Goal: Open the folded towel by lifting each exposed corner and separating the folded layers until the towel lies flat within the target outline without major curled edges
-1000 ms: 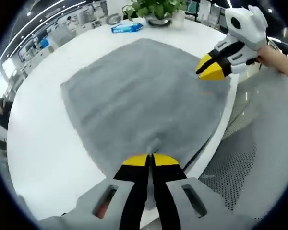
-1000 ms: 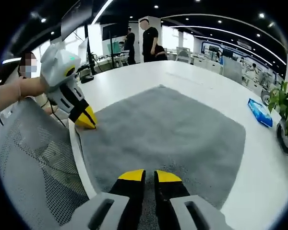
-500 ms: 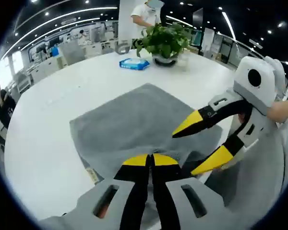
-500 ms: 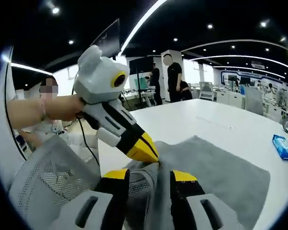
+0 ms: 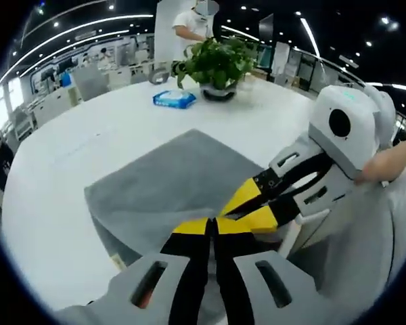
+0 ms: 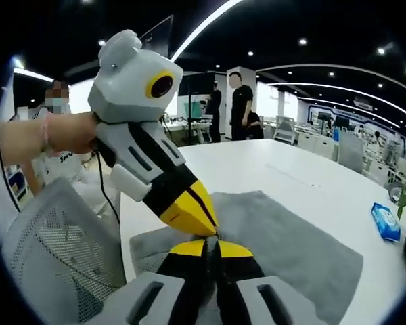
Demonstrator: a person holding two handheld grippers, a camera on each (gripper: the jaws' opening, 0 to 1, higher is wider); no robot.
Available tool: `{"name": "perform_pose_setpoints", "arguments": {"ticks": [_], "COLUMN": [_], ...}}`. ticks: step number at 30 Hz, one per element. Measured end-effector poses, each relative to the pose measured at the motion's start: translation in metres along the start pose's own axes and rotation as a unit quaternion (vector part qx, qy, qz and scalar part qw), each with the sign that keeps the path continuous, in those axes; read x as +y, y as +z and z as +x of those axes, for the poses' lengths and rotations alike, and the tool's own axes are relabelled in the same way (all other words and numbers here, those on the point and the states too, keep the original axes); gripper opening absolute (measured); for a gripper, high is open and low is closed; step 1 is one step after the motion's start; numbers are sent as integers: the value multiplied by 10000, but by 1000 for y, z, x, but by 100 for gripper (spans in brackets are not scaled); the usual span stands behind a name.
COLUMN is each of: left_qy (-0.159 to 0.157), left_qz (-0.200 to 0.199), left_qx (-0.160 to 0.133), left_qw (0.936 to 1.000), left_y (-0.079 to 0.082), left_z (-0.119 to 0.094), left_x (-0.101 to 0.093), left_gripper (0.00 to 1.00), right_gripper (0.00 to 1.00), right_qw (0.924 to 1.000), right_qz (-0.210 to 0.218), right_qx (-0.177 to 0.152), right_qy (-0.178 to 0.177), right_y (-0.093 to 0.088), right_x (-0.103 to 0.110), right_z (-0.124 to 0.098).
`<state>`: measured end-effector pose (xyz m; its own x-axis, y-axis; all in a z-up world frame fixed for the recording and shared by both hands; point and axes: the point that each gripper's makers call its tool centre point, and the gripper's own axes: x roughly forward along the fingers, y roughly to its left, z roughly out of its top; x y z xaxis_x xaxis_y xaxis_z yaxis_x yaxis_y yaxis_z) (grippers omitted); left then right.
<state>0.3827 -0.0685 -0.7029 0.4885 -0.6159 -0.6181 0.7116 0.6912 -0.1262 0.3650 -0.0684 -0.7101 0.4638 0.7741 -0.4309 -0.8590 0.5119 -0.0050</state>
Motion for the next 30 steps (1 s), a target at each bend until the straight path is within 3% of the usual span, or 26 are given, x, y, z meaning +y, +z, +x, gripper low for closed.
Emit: {"name": "perform_pose_setpoints", "arguments": {"ticks": [3,6,9,15,19,20,21,24,30], "left_qy": [-38,-19,352,794,893,1037,1041,993,1271], "left_qz": [-292,-318,-301,-736,-993,-1014,-1033,-1228,-830], "left_qx": [-151,-263,-629,-888,-502,-247,-154,391,965], "left_qw": [9995,9991,9969,9901,9898,9891,9891,9867,9837], "left_y": [3,3,11,3,-24,-40,-45,-81,-114], "left_z": [0,-1,-10,-34,-35,-32,-30,-9,20], "left_x": [0,1,14,42,50,55,55,53,66], "left_gripper": [1,2,2,2,2,2,2,2,2], "right_gripper": [0,0,0,0,0,0,0,0,0], "right_qw": [10000,10000,9993,9941,9889,9882,9880,9856,9823], "right_qz": [-4,48,195,960,1355,1390,1398,1511,1609], "right_qx": [-5,12,104,-79,-155,-128,-117,3,164], "right_qy": [-32,-54,-311,-500,-590,-636,-648,-756,-948], "right_y": [2,3,0,3,4,2,1,-10,-21], "right_x": [-2,-5,-18,-37,-47,-50,-51,-60,-71], "right_z": [-2,-3,-6,-14,-17,-17,-18,-21,-28]}}
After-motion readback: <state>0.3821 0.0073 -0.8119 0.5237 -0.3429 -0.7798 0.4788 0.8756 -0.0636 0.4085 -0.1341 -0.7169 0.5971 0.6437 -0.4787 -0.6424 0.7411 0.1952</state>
